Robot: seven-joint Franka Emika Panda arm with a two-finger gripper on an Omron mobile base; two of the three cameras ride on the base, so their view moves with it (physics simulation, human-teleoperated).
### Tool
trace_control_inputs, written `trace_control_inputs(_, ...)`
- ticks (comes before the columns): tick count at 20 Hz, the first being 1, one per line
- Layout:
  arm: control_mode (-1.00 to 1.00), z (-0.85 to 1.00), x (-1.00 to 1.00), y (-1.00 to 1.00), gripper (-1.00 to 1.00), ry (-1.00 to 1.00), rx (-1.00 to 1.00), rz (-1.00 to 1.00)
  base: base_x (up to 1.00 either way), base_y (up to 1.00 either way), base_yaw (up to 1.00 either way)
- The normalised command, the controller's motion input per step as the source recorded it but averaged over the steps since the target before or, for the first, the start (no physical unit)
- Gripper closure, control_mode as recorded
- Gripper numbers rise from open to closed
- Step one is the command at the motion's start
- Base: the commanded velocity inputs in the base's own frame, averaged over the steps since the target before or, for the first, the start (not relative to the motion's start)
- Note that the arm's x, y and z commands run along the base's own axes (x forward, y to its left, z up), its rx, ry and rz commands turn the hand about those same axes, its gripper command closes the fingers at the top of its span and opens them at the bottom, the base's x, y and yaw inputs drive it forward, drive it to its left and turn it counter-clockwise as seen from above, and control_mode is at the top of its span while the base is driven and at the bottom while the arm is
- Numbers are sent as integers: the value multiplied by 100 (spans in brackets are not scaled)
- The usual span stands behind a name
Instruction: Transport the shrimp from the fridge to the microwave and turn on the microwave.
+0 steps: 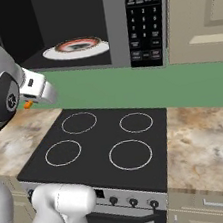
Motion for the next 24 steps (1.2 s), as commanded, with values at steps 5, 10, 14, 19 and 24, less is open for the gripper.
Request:
trace_control_inputs(5, -100, 22, 0, 1, 100, -23, -3, 2, 0, 0, 0)
trace_control_inputs(10, -100, 37, 2, 1, 100, -11, -1, 0, 0, 0, 0)
trace_control_inputs(14, -100, 48, 6, 0, 100, 0, -1, 0, 0, 0, 0)
trace_control_inputs(19, -100, 37, 20, 0, 100, -1, -4, 0, 0, 0, 0)
trace_control_inputs(24, -100, 22, 32, 0, 100, -8, -5, 0, 0, 0, 0)
